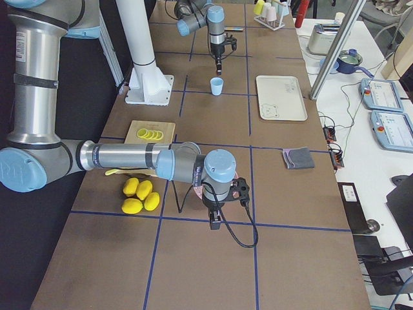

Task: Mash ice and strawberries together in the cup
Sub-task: 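Carry the strawberry over the light-blue cup with the left gripper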

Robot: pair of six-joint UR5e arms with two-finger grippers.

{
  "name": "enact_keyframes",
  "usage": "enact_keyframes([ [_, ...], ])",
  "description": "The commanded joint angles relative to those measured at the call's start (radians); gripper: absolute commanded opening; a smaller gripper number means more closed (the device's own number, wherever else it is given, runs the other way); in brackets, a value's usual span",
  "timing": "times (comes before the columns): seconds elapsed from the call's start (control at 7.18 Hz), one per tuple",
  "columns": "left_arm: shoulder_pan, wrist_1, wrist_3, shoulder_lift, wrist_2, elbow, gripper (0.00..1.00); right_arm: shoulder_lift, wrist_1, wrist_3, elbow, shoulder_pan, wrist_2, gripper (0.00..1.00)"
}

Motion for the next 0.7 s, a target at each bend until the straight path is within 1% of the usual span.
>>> enact_keyframes([
  [0.0,0.012,-0.002,-0.002,0.017,0.014,0.003,0.07,0.001,0.000,0.000,-0.003,0.000,0.000,1.00],
  [0.14,0.012,-0.002,-0.002,0.017,0.014,0.003,0.35,0.002,0.000,0.000,-0.003,0.000,0.000,1.00],
  [0.28,0.012,-0.002,0.004,0.019,0.012,-0.002,0.86,0.002,0.000,0.000,-0.003,0.000,0.000,1.00],
  [0.42,0.012,-0.002,0.009,0.019,0.012,-0.006,1.00,0.002,0.000,0.000,-0.003,0.000,0.000,1.00],
  [0.56,0.012,-0.002,0.009,0.019,0.011,-0.011,1.00,0.002,0.000,0.000,-0.003,0.000,0.000,1.00],
])
